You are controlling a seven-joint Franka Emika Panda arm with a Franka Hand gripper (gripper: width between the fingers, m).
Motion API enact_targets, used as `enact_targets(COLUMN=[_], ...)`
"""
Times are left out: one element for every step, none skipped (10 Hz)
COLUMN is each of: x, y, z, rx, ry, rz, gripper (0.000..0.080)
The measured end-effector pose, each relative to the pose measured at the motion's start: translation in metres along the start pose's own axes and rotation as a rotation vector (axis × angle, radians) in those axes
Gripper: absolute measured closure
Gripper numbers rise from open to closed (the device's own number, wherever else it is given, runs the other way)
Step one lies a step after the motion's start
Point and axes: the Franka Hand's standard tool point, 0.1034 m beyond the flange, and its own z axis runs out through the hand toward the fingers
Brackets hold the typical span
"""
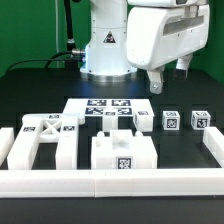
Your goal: Assemble chair
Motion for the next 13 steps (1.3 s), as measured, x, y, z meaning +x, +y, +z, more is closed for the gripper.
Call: enact_targets(x=[0.000,0.000,0.000,0.000,-0.001,-0.012,-0.028,-0.039,-0.047,-0.052,-0.049,-0.048,-0.048], y=[0.000,0.000,0.000,0.000,0.001,0.007,0.016,0.027,0.033,0.036,0.035,0.035,0.034], z=[0.000,0.000,0.000,0.000,0.001,0.009,0.020,0.031,0.039,0.044,0.042,0.043,0.043], rx=[0.000,0.000,0.000,0.000,0.001,-0.008,-0.009,-0.021,-0.022,-0.019,-0.021,-0.020,-0.018], ry=[0.000,0.000,0.000,0.000,-0.001,0.004,0.001,0.008,0.008,0.007,0.010,0.010,0.012], rz=[0.000,0.000,0.000,0.000,0.001,-0.060,-0.084,-0.104,-0.129,-0.106,-0.086,-0.090,-0.008], gripper=[0.0150,0.0150,0.0150,0.0150,0.0150,0.0150,0.0150,0.0150,0.0150,0.0150,0.0150,0.0150,0.0150])
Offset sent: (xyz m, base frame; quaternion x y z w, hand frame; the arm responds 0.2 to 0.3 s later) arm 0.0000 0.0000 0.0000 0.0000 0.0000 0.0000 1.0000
